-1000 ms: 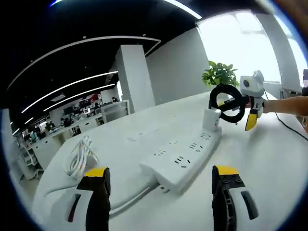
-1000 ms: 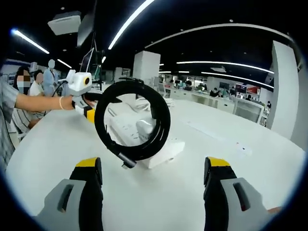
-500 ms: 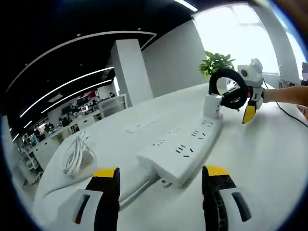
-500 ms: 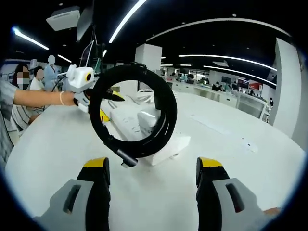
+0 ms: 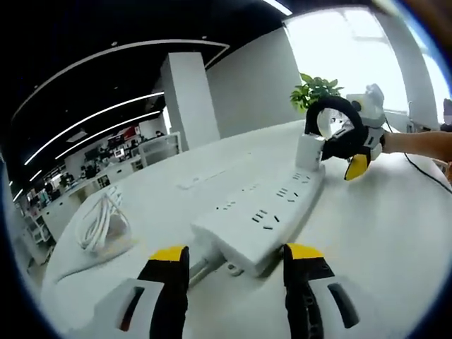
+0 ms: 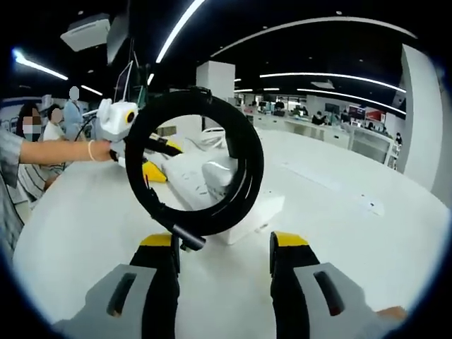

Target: Straighten the power strip on the desk, plug the charger into it

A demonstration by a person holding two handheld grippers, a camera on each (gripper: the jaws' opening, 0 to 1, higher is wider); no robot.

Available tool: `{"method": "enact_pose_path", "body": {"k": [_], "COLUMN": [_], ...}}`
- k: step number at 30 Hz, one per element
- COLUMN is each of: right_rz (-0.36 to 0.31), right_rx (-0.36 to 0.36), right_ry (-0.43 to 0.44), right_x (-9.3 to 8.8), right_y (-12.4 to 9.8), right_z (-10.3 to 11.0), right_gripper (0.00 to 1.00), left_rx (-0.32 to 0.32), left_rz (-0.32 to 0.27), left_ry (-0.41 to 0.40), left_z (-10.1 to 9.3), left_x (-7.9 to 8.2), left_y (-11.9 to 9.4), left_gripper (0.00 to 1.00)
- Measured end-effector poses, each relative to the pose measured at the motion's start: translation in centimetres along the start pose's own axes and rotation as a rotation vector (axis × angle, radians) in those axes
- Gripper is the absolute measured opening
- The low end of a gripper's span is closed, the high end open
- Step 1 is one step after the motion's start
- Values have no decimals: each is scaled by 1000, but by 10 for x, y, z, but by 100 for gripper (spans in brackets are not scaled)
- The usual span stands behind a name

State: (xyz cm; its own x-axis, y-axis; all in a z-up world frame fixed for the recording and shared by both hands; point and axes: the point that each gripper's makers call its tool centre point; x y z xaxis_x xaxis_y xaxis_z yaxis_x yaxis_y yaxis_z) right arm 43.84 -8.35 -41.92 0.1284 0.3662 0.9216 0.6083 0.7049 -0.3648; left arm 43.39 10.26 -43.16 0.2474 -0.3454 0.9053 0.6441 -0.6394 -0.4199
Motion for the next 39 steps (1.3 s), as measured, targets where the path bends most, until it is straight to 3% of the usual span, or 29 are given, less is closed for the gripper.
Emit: {"method": "enact_pose_path", "body": {"k": [8,15,21,29,31,32,33,39], "right_rz": [9,12,-1,3,2,1,1,5], "right_rx": [4,-7,-31,-78,-79,-80,-82,-93], "right_ry": [14,7,27,62,75,77,79,79], "right_x": [-2,-3,-2,-2,-2,-2,-2,-2], "right_y": [0,1,7,13,12,12,12,13], "right_z": [-2,-1,0,-6,-4,-4,-3,-3], "right_gripper": [43,33,33,19,19,19,19,18], "left_rx": [-24,-28,-30,-43,-47,-84,-52,-60], "left_rz": [3,3,3,4,3,0,7,10], "left_ry": [-6,-2,-1,9,19,58,44,39], "left_z": [-7,-9,-9,-8,-8,-13,-10,-7], "left_x": [1,2,2,2,2,4,3,2], "left_y": [4,5,5,4,4,5,5,4], "left_gripper": [48,46,46,45,42,41,41,40]}}
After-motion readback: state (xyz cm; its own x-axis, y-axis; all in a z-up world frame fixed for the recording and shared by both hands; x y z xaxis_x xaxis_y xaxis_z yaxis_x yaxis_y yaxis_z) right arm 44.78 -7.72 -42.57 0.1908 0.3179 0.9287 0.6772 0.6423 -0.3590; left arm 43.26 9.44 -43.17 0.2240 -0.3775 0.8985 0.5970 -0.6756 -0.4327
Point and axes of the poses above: the point that each gripper's makers call its tool centre point, and the gripper's own axes: y roughly forward along the fingers, z roughly to its left, x roughly out of its top, and after that the axes turned 9 degrees about -x, right-handed
